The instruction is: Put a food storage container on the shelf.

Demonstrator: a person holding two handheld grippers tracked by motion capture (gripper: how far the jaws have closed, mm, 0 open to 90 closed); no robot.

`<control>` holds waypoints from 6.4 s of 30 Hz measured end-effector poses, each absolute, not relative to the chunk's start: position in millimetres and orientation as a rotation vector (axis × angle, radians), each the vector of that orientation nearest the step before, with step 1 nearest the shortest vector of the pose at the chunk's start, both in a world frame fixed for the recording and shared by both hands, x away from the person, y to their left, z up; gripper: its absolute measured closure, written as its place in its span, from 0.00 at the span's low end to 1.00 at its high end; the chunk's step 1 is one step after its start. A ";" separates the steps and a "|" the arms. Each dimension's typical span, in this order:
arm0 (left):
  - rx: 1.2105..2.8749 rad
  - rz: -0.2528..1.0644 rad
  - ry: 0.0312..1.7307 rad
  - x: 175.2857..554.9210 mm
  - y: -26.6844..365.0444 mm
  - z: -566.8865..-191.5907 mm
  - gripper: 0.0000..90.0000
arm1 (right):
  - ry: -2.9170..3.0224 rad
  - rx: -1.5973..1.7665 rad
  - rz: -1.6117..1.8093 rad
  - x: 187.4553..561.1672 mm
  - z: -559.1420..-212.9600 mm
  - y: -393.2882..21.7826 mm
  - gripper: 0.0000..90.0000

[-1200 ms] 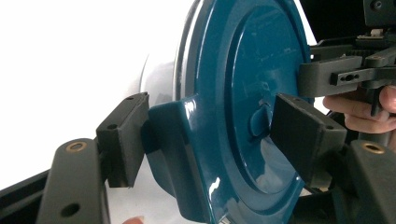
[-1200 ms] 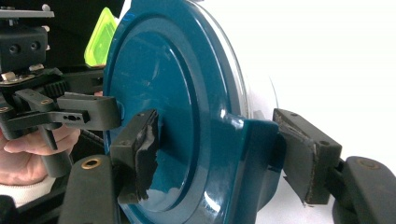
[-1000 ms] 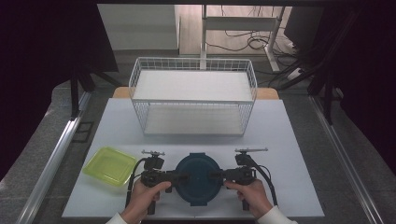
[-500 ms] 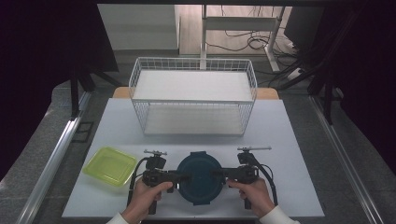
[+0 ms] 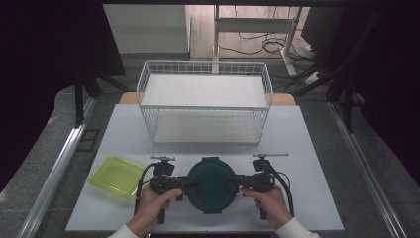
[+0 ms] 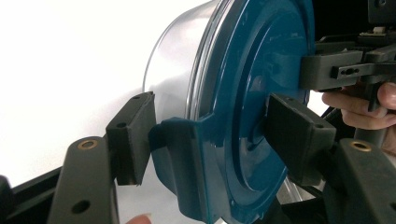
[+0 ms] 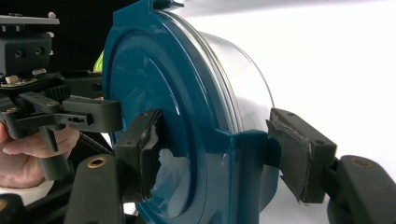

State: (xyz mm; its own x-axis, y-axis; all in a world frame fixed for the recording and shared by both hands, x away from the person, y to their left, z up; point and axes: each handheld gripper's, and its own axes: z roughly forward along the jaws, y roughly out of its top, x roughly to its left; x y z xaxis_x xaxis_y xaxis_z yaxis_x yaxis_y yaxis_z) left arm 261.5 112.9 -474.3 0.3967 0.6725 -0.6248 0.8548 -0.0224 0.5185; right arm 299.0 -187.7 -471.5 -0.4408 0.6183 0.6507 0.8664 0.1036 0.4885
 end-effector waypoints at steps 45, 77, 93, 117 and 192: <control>1.715 -0.050 1.208 308.0 118.3 -360.5 0.40 | -2.201 -1.381 -1.477 344.9 -356.5 -182.7 0.40; 1.677 0.031 1.140 365.7 130.7 -297.8 0.40 | -2.215 -1.340 -1.573 401.5 -293.3 -173.9 0.41; 1.659 0.005 1.119 405.2 138.1 -287.5 0.40 | -2.231 -1.364 -1.574 435.5 -275.3 -168.3 0.42; 1.627 -0.080 1.181 461.4 144.7 -299.8 0.40 | -2.154 -1.447 -1.481 486.0 -286.1 -163.9 0.42; 1.703 0.150 1.007 317.9 153.5 -337.3 0.24 | -2.559 -1.180 -1.761 370.1 -297.9 -198.4 0.23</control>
State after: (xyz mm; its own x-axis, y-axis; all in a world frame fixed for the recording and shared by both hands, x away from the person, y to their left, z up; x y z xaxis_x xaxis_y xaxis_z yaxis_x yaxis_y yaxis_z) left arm 317.9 153.5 -337.3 0.6310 0.6798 -0.3737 0.5414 -0.0409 0.8398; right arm 370.1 -198.4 -297.9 -0.7334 0.6381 0.2346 0.4470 0.1925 0.8736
